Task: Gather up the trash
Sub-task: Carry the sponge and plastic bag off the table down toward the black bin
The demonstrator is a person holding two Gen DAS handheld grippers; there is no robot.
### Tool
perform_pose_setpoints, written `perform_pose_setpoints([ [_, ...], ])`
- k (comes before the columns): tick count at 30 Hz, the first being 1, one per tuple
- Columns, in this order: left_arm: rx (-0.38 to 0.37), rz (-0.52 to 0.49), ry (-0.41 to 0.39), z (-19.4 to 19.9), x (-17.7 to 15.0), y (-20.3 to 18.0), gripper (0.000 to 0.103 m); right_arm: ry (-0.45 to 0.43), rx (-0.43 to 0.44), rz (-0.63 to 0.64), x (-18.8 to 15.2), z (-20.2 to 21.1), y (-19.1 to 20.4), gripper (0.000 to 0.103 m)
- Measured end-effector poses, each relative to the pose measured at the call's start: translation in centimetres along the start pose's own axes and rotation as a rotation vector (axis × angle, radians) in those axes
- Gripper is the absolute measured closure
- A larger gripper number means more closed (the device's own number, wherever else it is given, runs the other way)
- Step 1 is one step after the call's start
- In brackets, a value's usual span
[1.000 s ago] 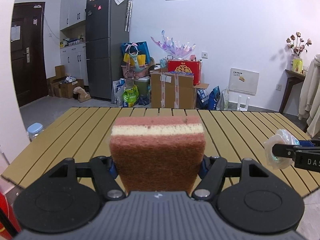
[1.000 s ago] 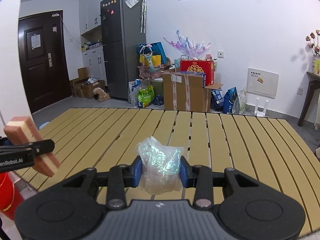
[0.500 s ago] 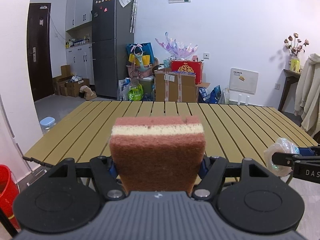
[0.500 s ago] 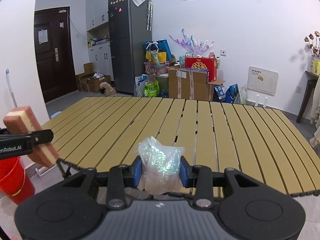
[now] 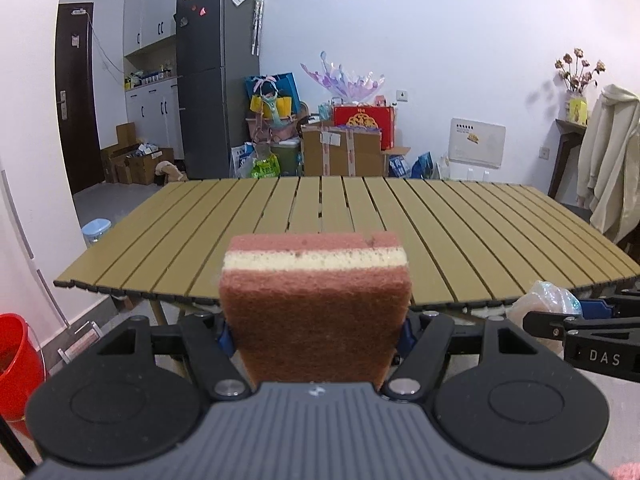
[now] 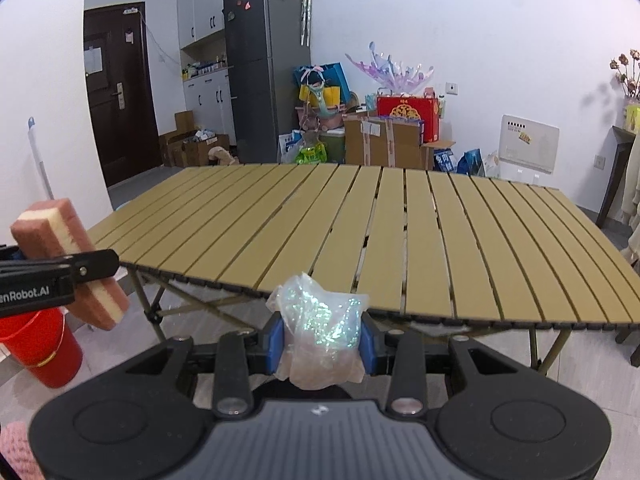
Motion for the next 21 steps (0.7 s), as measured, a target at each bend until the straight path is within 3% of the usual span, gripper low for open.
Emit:
perform_pose_setpoints([
  [9,0.011,-0.016,0.071,-0.6,-4.4,1.2,0.033,0.064,0.019,-0.002,-3.7,-0.3,1.9,0.066],
  [21,0.070,-0.045,0.211,-4.1,-12.0,3.7,0.033,0.209,0.062,-0.018,-10.7,-3.8,4.4,0.066],
])
Point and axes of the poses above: each gripper's, at about its wrist camera, not at the fingertips, and z roughly against the way its jaws point, y to its left, x to its top, the point moved 4 cm from there along -z, roughly the way its jaws point, and after that the axes turned 15 degrees about z, right-handed, at the moved point
